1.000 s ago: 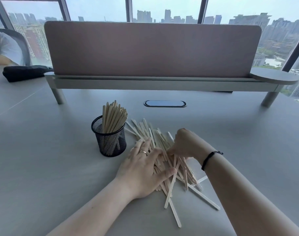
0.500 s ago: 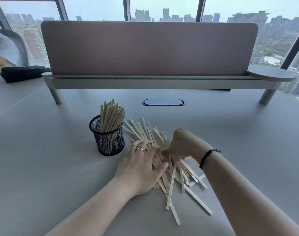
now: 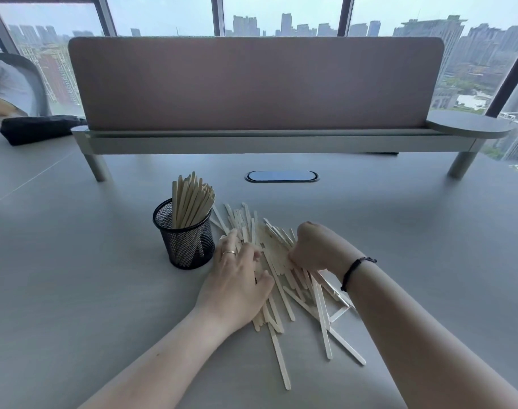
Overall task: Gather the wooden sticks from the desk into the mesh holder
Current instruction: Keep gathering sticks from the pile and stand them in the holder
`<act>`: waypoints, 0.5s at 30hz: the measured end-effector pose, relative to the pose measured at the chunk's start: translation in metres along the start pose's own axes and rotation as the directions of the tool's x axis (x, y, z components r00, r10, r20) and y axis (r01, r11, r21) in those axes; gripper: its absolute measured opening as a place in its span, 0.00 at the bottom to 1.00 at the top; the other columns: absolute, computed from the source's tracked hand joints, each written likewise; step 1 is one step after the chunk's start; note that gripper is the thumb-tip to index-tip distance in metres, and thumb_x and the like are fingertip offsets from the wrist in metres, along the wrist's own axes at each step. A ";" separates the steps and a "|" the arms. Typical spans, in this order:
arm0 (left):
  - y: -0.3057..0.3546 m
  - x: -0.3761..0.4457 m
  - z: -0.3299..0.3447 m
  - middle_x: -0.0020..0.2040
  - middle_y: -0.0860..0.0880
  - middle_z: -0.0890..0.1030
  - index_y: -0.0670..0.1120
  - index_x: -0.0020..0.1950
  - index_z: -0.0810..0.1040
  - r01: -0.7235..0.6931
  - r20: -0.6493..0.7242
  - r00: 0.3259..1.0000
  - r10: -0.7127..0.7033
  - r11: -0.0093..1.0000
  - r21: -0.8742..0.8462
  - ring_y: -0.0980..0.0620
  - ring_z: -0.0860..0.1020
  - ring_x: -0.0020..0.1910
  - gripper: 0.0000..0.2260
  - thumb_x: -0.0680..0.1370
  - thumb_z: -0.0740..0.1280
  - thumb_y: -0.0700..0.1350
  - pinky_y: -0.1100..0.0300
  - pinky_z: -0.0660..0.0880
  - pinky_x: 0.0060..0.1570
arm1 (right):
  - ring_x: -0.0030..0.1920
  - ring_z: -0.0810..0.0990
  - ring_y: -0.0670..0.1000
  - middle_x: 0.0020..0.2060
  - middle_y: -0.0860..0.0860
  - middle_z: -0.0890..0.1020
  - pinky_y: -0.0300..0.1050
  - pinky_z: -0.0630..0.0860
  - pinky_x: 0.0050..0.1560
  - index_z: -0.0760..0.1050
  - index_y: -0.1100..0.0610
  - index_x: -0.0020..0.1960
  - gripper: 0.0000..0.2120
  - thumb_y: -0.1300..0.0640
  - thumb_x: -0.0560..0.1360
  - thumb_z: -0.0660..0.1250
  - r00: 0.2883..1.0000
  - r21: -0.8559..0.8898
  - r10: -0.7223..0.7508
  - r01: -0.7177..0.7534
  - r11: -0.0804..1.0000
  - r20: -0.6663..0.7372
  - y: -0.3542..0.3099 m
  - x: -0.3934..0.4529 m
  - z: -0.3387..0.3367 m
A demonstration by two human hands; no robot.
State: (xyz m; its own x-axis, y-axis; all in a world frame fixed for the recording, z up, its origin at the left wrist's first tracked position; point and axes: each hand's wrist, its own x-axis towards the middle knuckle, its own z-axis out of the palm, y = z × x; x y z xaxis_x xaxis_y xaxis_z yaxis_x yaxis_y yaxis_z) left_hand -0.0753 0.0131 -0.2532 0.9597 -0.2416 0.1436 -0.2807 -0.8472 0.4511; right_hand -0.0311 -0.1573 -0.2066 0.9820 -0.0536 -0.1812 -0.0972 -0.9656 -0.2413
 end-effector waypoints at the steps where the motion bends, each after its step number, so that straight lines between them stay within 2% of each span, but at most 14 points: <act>1: 0.000 0.000 -0.001 0.80 0.42 0.53 0.50 0.62 0.69 0.009 -0.003 1.000 -0.009 1.000 -0.018 0.49 0.45 0.81 0.14 0.79 0.62 0.53 0.51 0.59 0.73 | 0.30 0.70 0.50 0.32 0.51 0.72 0.42 0.68 0.33 0.67 0.58 0.35 0.11 0.61 0.76 0.62 1.000 0.010 -0.003 0.003 1.000 -0.012 0.001 0.000 0.000; 4: 0.001 0.000 -0.004 0.79 0.43 0.56 0.51 0.61 0.68 0.035 -0.021 0.999 -0.036 0.998 -0.054 0.49 0.48 0.81 0.14 0.77 0.64 0.52 0.50 0.66 0.69 | 0.30 0.70 0.51 0.31 0.52 0.72 0.43 0.68 0.34 0.66 0.58 0.35 0.12 0.62 0.76 0.60 0.999 0.036 -0.005 0.007 0.999 -0.045 0.001 -0.001 0.000; 7: 0.002 -0.001 -0.008 0.77 0.44 0.59 0.51 0.63 0.67 0.075 -0.021 0.997 -0.075 0.997 -0.006 0.44 0.60 0.77 0.17 0.76 0.64 0.54 0.51 0.71 0.62 | 0.31 0.72 0.55 0.31 0.53 0.74 0.43 0.70 0.34 0.66 0.58 0.35 0.11 0.63 0.75 0.62 0.998 0.015 -0.014 0.015 1.000 -0.066 0.001 -0.001 0.003; 9: 0.003 -0.003 -0.011 0.72 0.45 0.65 0.50 0.68 0.65 0.082 -0.030 0.996 -0.078 0.987 0.137 0.43 0.67 0.70 0.23 0.77 0.61 0.59 0.51 0.73 0.59 | 0.32 0.73 0.55 0.32 0.53 0.74 0.44 0.71 0.35 0.66 0.58 0.35 0.11 0.63 0.75 0.62 0.997 0.015 -0.018 0.019 1.000 -0.072 0.001 -0.001 0.004; 12: 0.010 -0.007 -0.017 0.66 0.43 0.73 0.47 0.74 0.60 0.092 -0.075 0.995 -0.067 0.905 0.416 0.42 0.69 0.65 0.31 0.78 0.56 0.65 0.51 0.70 0.60 | 0.32 0.73 0.54 0.32 0.53 0.74 0.44 0.72 0.37 0.66 0.58 0.35 0.11 0.63 0.76 0.62 0.998 0.007 -0.017 0.018 1.000 -0.061 0.001 -0.002 0.005; 15: 0.015 -0.007 -0.018 0.64 0.40 0.74 0.44 0.76 0.59 0.126 -0.092 0.992 -0.091 0.844 0.522 0.40 0.72 0.63 0.32 0.79 0.55 0.64 0.50 0.71 0.57 | 0.31 0.73 0.54 0.31 0.53 0.73 0.44 0.71 0.37 0.66 0.58 0.35 0.12 0.63 0.77 0.60 0.998 0.017 -0.018 0.019 1.000 -0.064 0.001 -0.002 0.006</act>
State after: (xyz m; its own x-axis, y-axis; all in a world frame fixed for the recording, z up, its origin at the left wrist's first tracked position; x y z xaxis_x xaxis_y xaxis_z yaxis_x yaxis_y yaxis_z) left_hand -0.0867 0.0107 -0.2311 0.9761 -0.1185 0.1824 -0.1091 -0.9922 -0.0606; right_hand -0.0342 -0.1571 -0.2125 0.9919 -0.0523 -0.1155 -0.0811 -0.9619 -0.2611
